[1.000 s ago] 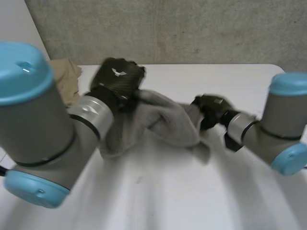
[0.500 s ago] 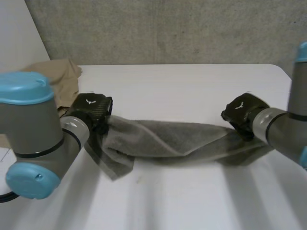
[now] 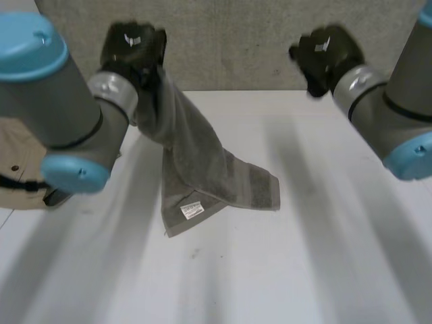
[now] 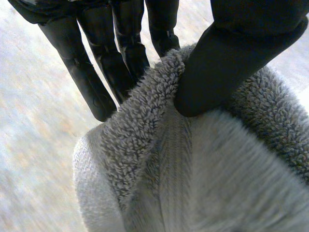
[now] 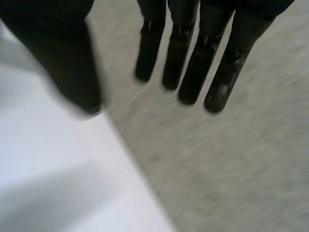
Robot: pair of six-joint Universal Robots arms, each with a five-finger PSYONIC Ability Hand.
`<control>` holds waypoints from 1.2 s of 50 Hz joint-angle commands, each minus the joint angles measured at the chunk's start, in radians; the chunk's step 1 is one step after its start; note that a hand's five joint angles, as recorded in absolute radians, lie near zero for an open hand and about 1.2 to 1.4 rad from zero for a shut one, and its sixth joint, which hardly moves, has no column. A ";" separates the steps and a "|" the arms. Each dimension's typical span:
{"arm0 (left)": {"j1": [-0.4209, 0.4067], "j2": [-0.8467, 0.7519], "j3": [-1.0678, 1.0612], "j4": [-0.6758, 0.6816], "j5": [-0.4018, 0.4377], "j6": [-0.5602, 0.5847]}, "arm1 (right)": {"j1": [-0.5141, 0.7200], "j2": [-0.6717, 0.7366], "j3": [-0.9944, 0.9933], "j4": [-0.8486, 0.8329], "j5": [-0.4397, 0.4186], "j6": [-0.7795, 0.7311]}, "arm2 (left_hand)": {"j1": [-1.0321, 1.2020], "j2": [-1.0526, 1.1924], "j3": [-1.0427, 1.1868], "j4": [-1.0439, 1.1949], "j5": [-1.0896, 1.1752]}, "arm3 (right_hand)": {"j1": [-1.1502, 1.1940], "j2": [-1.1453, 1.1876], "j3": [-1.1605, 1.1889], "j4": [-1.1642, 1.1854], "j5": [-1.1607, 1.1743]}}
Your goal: Fold the laundry.
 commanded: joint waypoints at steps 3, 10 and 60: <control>-0.034 0.167 -0.285 -0.008 0.003 -0.001 | -0.003 0.050 0.114 0.177 -0.034 0.260 | 0.225 0.150 0.155 0.148 0.199 | -0.398 -0.534 -0.561 -0.564 -0.574; -0.059 0.264 -0.320 -0.016 0.000 -0.001 | 0.000 0.036 0.258 0.216 -0.169 0.482 | 0.216 0.141 0.146 0.139 0.190 | -0.360 -0.496 -0.522 -0.525 -0.536; -0.142 0.452 -0.338 -0.017 -0.011 -0.081 | 0.293 0.377 0.127 -0.160 -0.284 0.982 | 0.222 0.147 0.152 0.145 0.196 | 0.687 0.551 0.525 0.522 0.511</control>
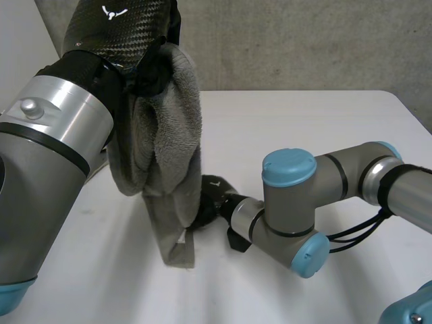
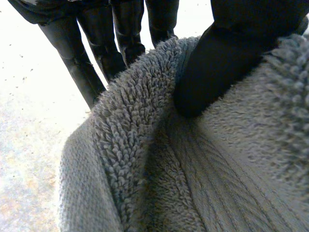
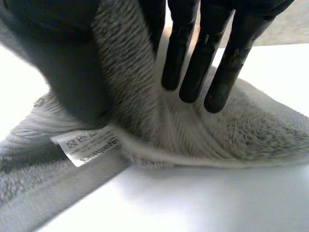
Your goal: Fold the laundry.
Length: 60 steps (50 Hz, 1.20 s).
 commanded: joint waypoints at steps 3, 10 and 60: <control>0.019 0.002 -0.015 -0.001 -0.003 0.002 | -0.044 -0.048 -0.024 0.036 -0.030 0.105 | 0.222 0.164 0.158 0.166 0.196 | 0.599 0.452 0.468 0.468 0.497; 0.082 0.035 -0.065 -0.001 0.000 0.004 | -0.243 -0.348 0.010 0.203 -0.024 -0.312 | 0.222 0.164 0.158 0.166 0.196 | 0.599 0.452 0.468 0.468 0.497; 0.168 -0.442 0.213 0.206 0.010 0.103 | -0.288 -0.333 -0.196 0.161 0.231 -0.738 | 0.101 0.044 0.037 0.046 0.076 | 0.599 0.452 0.468 0.468 0.497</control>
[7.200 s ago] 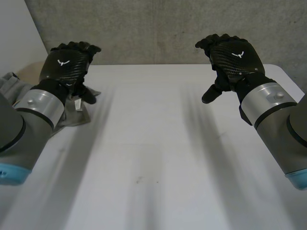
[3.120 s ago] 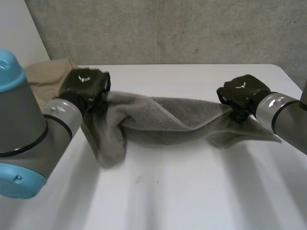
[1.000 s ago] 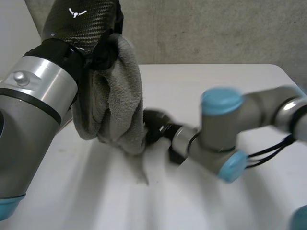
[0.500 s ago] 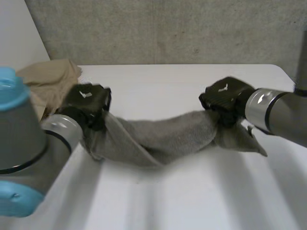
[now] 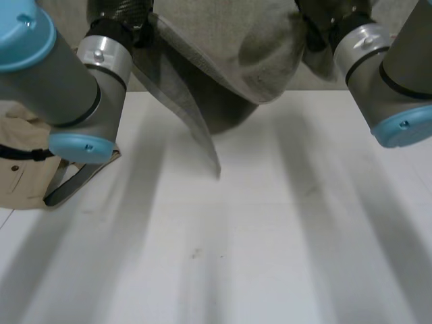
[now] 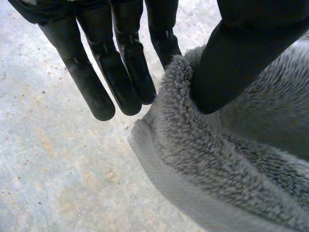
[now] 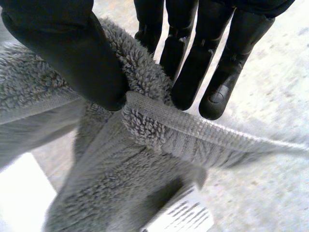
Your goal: Fold the laundry.
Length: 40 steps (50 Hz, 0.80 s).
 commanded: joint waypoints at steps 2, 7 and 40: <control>-0.002 0.048 -0.333 0.026 0.004 -0.023 | -0.003 -0.027 0.222 0.166 -0.032 -0.009 | 0.157 0.140 0.143 0.138 0.161 | 0.444 0.223 0.213 0.211 0.247; -0.003 0.051 -0.532 0.026 0.002 -0.018 | -0.005 -0.012 0.352 0.226 -0.032 -0.022 | 0.157 0.140 0.143 0.138 0.161 | 0.444 0.223 0.213 0.211 0.247; 0.005 0.344 -0.816 0.029 0.004 -0.024 | -0.319 -0.073 0.704 0.352 -0.333 0.015 | 0.154 0.137 0.140 0.135 0.158 | -0.515 -0.736 -0.746 -0.748 -0.712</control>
